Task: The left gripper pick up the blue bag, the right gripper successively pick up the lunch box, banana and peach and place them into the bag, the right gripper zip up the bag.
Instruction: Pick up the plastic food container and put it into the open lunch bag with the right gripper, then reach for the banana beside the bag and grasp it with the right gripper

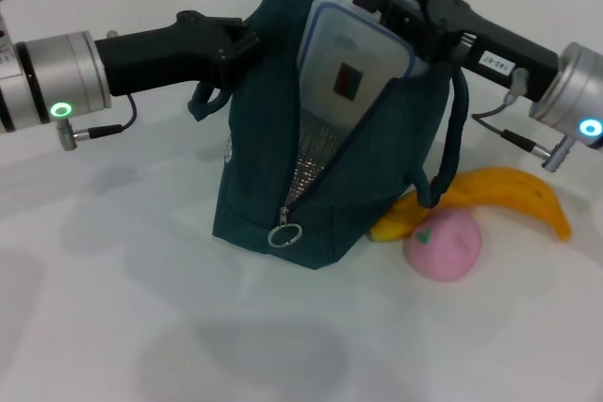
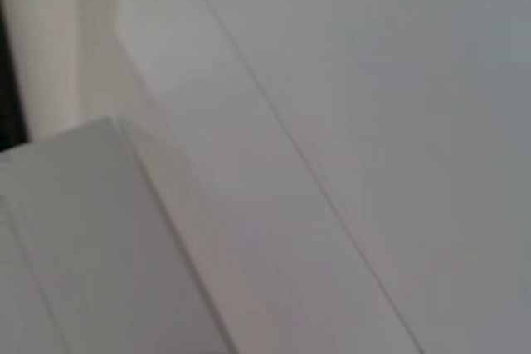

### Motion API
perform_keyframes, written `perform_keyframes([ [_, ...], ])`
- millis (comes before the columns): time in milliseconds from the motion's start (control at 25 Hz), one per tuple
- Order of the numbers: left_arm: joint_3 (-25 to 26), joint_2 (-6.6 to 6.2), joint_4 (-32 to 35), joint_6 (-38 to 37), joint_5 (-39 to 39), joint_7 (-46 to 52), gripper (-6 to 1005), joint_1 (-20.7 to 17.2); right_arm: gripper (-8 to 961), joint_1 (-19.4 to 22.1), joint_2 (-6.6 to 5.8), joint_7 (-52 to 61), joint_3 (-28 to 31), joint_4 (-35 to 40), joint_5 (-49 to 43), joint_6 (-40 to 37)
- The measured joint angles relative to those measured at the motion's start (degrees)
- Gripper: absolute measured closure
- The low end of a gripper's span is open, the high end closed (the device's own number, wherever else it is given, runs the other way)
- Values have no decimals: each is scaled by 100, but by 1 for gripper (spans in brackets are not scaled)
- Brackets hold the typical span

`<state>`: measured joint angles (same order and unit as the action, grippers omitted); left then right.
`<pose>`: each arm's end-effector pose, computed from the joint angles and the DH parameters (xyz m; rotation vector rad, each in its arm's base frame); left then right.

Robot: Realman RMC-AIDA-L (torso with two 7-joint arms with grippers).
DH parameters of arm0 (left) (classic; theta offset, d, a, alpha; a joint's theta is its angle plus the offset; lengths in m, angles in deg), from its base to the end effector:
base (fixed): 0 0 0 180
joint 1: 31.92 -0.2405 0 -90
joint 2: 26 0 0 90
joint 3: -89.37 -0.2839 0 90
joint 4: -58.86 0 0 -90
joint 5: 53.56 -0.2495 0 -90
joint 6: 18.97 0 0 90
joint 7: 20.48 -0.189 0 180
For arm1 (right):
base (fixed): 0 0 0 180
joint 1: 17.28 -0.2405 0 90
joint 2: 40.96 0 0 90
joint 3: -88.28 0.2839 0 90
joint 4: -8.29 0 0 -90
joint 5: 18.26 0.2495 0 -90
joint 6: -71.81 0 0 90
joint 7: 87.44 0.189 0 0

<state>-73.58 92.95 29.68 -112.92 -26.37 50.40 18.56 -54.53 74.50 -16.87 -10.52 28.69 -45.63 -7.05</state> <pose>-0.2466 0.4427 -0.0404 -2.5814 -0.6299 -0.9142 0.1693 0.4277 -0.0833 -2.4203 0.7347 1.4835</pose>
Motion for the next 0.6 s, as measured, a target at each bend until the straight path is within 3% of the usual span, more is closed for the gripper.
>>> perform_keyframes([
  [320, 0, 23, 1, 129, 4, -3, 965, -25, 845, -71, -54, 279, 31, 38, -361, 152],
  [400, 0, 24, 1, 132, 6, -3, 965, -45, 802, -30, -65, 206, 87, 60, -364, 183],
  [600, -1, 11, 1, 133, 9, -3, 965, -80, 693, 393, -259, -29, 236, 476, -378, -156],
])
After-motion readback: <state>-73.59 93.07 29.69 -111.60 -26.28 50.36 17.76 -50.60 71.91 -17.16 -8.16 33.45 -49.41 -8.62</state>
